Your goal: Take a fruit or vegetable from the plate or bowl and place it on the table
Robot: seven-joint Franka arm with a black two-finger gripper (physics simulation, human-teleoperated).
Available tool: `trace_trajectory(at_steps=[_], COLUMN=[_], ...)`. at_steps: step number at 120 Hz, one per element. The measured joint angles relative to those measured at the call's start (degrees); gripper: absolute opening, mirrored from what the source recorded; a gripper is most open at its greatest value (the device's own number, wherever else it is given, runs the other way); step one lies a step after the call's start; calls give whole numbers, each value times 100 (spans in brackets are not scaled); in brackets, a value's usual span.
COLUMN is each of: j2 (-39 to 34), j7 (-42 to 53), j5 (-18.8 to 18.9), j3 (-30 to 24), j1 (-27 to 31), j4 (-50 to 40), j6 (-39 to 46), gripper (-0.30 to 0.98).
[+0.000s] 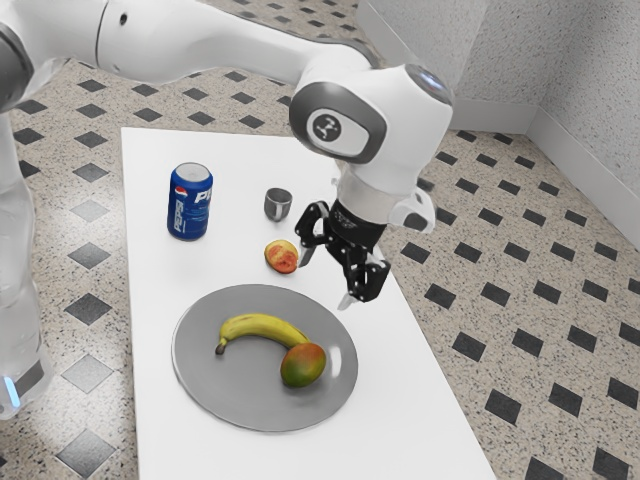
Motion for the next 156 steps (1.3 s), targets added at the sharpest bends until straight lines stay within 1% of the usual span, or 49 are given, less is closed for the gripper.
trace_trajectory(at_steps=[10,22,42,63,96,116,156], j2=[-15,-53,-89,-94,-138,-415,-62], j7=[-472,-955,-1522,-1957,-2430,-2616,-2801], j5=[63,112,144,159,164,160,156], j3=[-106,-35,28,35,35,35,79], j1=[-141,-401,-496,-573,-620,-692,-692], j4=[-230,-578,-990,-1214,-1749,-1968,-2092], j6=[182,533,1130,1511,1987,2137,2488], gripper=[69,69,69,69,69,69,69])
